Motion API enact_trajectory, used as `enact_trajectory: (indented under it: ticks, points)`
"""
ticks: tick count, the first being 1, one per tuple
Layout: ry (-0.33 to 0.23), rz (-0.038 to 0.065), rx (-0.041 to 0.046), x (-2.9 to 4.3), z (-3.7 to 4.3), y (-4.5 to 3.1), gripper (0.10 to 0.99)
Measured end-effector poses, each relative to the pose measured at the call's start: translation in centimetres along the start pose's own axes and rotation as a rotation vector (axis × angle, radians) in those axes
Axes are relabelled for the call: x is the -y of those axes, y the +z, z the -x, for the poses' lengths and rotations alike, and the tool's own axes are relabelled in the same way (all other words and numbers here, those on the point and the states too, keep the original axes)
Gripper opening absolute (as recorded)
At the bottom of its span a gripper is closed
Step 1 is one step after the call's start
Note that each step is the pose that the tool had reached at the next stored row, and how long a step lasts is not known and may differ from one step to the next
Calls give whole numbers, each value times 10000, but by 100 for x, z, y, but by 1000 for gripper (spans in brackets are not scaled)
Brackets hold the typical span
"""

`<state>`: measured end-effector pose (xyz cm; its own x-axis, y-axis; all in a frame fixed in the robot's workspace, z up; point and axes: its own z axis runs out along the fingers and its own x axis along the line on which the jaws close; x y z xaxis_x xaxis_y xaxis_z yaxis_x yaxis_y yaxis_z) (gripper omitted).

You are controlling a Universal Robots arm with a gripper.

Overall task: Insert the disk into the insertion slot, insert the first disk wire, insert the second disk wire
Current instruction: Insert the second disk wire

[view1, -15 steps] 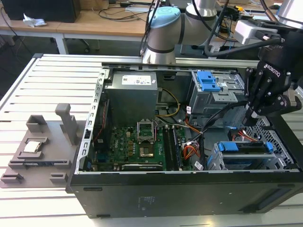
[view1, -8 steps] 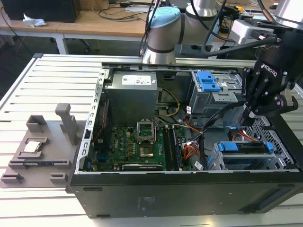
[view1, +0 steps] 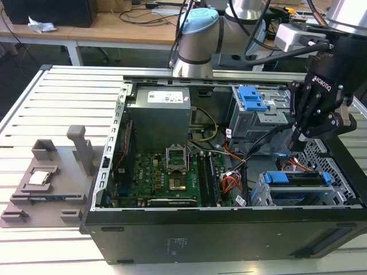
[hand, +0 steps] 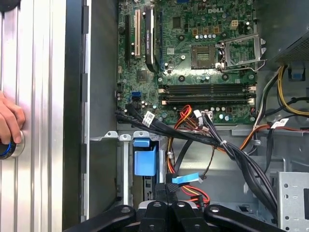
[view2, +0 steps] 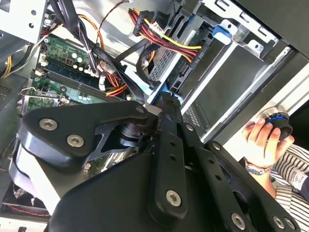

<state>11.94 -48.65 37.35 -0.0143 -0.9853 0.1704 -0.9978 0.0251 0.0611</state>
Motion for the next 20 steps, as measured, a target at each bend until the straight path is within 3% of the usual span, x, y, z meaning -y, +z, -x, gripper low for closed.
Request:
enact_trajectory:
  ticks: [8, 12, 20]
  points:
    - [1, 0, -11, -15, 31, 70, 106]
    - [3, 0, -12, -138, 58, 82, 106]
    - [1, -1, -12, -145, 59, 83, 106]
